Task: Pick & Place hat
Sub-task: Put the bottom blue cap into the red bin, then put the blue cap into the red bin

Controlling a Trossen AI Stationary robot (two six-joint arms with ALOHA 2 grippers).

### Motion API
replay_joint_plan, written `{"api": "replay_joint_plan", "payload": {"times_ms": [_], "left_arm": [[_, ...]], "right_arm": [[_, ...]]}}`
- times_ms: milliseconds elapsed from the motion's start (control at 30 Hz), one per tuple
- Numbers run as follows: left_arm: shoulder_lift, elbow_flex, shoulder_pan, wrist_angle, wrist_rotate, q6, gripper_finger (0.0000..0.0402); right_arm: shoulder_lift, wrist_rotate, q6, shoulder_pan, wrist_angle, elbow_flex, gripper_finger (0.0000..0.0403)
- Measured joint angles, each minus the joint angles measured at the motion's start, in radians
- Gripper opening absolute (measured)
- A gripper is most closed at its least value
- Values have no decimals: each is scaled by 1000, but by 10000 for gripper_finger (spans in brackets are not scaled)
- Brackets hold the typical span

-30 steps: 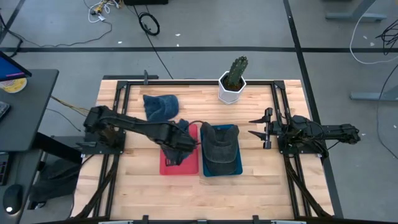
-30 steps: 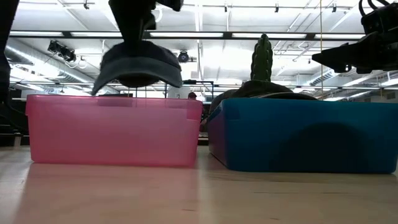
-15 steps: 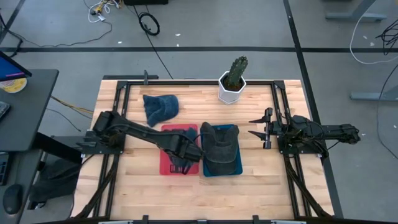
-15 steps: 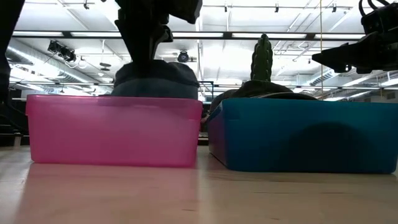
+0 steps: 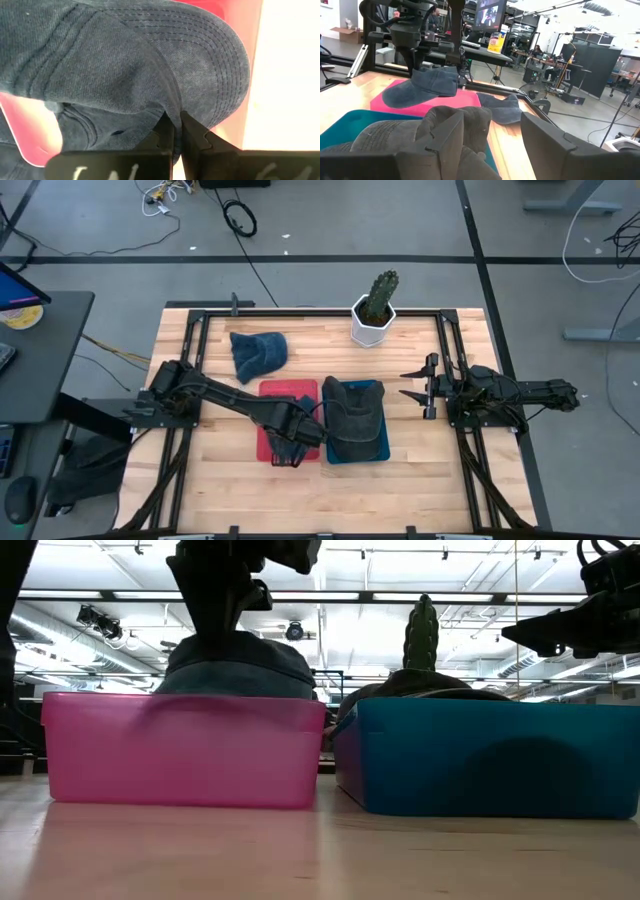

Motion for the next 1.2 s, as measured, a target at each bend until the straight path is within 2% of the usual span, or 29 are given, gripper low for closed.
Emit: {"api": "replay_joint_plan", "payload": {"times_ms": [133, 467, 933, 1200], "left_arm": [[0, 0, -4, 6, -25, -21, 10], [0, -1, -3, 3, -9, -23, 26], [-1, -1, -2, -25, -7, -79, 163], [-2, -1, 8, -184, -48, -175, 180]], "right_arm": [[0, 0, 0, 0, 0, 0, 201], [0, 0, 0, 0, 0, 0, 201], [0, 0, 0, 0, 0, 0, 201], [0, 0, 0, 0, 0, 0, 201]]}}
